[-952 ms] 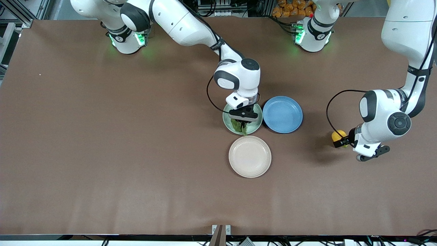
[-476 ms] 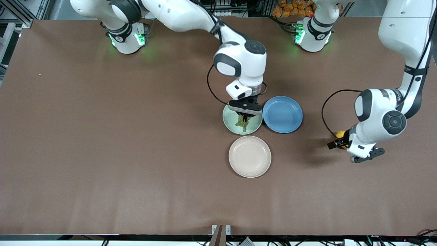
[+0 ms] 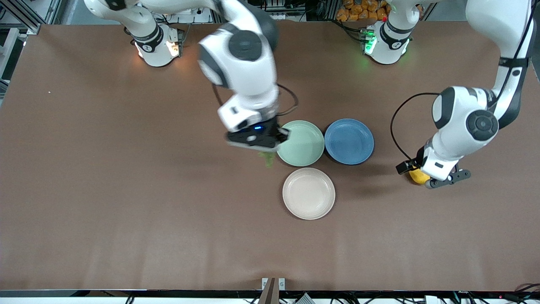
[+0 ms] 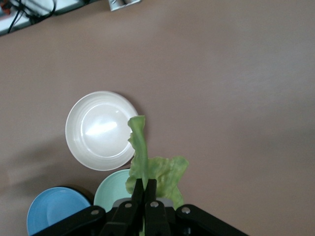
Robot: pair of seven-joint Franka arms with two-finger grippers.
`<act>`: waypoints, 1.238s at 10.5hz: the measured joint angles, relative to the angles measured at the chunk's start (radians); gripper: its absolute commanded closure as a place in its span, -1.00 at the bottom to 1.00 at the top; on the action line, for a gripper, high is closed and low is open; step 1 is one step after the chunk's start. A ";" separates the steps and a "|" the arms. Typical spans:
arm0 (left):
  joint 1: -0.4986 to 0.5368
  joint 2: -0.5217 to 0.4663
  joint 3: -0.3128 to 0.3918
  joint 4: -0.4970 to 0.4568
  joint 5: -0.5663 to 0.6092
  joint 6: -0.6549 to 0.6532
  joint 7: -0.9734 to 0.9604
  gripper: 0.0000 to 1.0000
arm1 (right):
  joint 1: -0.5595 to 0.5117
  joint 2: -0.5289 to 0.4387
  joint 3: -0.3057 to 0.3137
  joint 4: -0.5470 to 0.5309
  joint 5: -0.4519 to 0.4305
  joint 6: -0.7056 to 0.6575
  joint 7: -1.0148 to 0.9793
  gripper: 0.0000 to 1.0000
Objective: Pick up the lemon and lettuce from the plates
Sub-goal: 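Set the lemon on the table while the right gripper carries lettuce away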
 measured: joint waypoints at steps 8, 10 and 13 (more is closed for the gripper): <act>-0.003 -0.223 -0.033 -0.051 0.000 -0.008 -0.010 -1.00 | -0.601 -0.215 0.053 -0.411 0.058 -0.083 -0.671 1.00; -0.020 -0.244 -0.035 0.022 0.000 -0.067 0.022 -1.00 | -0.678 -0.214 0.054 -0.539 -0.002 0.065 -0.732 1.00; -0.031 -0.253 -0.025 0.206 -0.039 -0.320 0.159 -1.00 | -0.734 -0.200 0.054 -0.790 -0.018 0.433 -0.746 1.00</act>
